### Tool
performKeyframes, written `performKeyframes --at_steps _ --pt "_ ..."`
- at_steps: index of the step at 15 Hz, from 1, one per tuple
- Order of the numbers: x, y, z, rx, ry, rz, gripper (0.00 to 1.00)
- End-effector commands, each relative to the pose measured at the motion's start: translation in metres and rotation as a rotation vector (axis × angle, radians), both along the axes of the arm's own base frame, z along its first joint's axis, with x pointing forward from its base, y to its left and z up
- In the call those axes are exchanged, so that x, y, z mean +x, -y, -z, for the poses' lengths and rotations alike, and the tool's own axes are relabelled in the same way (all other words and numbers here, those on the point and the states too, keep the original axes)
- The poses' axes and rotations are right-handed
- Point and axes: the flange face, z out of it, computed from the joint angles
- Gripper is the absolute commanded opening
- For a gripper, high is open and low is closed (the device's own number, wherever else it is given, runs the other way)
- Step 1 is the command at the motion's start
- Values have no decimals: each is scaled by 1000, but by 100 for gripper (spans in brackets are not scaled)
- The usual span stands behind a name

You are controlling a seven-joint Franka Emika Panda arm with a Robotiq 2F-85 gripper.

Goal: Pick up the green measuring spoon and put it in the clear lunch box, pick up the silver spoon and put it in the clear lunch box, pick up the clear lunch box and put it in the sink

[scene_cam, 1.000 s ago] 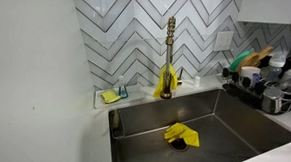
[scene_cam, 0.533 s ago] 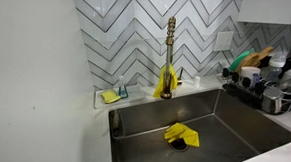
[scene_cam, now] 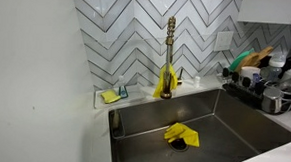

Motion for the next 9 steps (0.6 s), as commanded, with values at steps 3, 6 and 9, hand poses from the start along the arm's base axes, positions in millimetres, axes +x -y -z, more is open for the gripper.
performKeyframes --at_steps 3,6,9 --pt "-38 -40 -17 9 -43 -64 2" --pt "-74 -61 -28 39 -112 -83 2" --pt "-101 -96 -42 82 -109 -144 2"
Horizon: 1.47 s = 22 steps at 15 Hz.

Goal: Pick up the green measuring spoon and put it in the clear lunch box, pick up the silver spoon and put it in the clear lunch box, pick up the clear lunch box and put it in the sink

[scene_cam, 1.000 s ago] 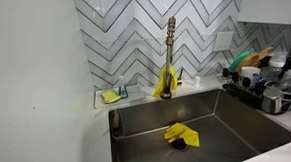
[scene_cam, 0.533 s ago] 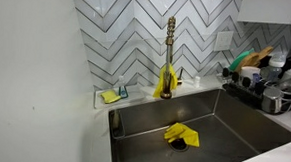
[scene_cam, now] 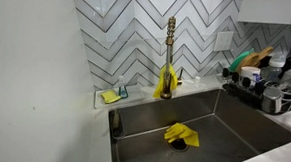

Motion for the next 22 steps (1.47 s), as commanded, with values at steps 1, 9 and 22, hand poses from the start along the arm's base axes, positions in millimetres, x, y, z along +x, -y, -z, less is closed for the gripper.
performKeyframes --at_steps 1,9,22 --pt "-44 -51 -14 31 14 -63 2" --pt "-50 -139 -23 50 41 -155 7" --pt "-13 -273 8 202 203 40 2"
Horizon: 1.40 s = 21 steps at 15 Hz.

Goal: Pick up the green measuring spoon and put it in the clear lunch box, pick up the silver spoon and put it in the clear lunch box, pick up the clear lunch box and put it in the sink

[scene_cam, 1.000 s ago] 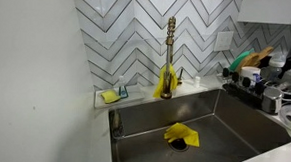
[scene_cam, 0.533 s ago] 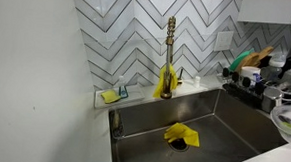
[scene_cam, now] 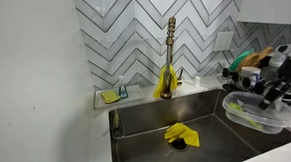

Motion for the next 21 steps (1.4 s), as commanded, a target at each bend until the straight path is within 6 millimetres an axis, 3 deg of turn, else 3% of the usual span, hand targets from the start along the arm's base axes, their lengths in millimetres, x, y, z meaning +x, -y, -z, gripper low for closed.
performKeyframes --at_steps 1,5,6,7,14,15,21 --pt "10 -54 19 41 28 80 2" --pt "25 -92 43 47 33 144 2" --pt "14 -81 33 28 45 107 2" --pt "16 -85 38 26 40 107 7" --pt "19 -83 35 29 45 111 7" --pt "25 -84 44 59 18 136 2" --pt "39 -105 83 134 -78 193 2"
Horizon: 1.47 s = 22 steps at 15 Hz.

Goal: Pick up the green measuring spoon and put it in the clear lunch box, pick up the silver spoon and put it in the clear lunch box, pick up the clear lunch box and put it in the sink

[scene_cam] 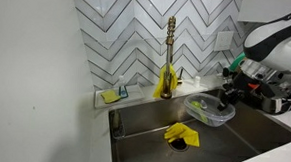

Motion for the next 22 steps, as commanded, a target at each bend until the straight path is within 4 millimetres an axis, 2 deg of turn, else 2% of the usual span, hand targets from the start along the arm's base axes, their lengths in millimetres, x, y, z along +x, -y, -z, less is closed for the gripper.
performKeyframes --at_steps 1,5,8,14,15,16,20,21,22 --pt "9 -16 19 39 -33 35 2" --pt "14 -26 43 25 -60 84 2" --pt "22 -19 68 -7 -36 111 2" --pt "45 -19 114 -25 49 183 2" --pt "47 -20 118 -25 46 179 2" --pt "40 -16 109 -22 44 167 7" --pt "47 -17 119 -23 42 167 7" --pt "47 -18 118 -23 43 167 2" --pt "51 -20 125 -31 20 166 2"
